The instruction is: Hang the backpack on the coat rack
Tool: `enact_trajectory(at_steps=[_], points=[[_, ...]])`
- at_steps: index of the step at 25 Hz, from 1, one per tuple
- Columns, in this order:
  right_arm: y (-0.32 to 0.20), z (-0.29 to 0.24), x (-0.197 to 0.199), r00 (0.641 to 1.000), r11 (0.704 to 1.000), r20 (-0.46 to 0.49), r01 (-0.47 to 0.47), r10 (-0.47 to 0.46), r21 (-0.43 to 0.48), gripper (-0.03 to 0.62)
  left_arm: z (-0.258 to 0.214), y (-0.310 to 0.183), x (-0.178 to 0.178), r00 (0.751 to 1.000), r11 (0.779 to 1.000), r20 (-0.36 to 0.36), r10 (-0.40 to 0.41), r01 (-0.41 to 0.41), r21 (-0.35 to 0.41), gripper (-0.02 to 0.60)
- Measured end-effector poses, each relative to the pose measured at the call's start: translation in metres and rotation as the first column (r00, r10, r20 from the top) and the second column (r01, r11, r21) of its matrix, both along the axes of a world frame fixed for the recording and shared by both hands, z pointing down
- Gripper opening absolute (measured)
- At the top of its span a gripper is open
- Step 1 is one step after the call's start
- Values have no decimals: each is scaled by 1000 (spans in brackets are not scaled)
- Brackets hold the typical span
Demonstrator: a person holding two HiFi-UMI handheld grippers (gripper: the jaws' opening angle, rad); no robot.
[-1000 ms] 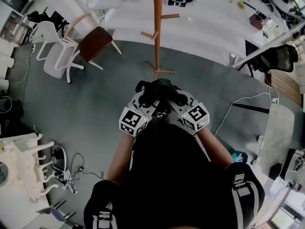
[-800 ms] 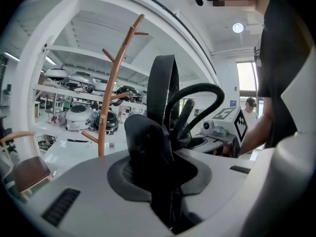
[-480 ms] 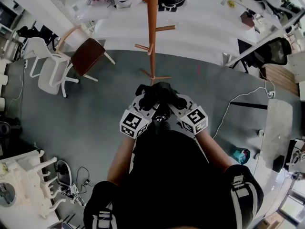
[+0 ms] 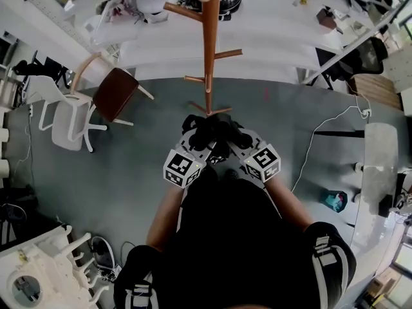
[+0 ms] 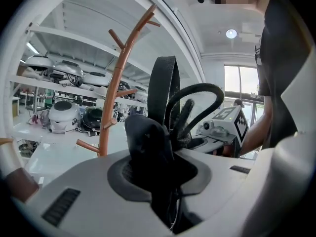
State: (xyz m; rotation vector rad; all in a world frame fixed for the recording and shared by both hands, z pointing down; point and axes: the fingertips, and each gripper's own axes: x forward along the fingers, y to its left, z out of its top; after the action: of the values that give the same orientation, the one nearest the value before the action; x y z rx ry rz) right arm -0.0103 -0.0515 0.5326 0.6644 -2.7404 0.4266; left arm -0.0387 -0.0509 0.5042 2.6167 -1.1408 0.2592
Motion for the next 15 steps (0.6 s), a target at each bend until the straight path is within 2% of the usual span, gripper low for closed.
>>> enact_trajectory(at_steps=[6, 15], points=[[-25, 5, -27, 997, 997, 1, -79, 79, -4, 78, 6, -27, -26, 997, 997, 4, 83, -83, -1, 107], [-61, 16, -47, 982, 982, -13, -186, 186, 20, 80, 19, -65, -47, 981, 981, 15, 193, -193, -12, 107]])
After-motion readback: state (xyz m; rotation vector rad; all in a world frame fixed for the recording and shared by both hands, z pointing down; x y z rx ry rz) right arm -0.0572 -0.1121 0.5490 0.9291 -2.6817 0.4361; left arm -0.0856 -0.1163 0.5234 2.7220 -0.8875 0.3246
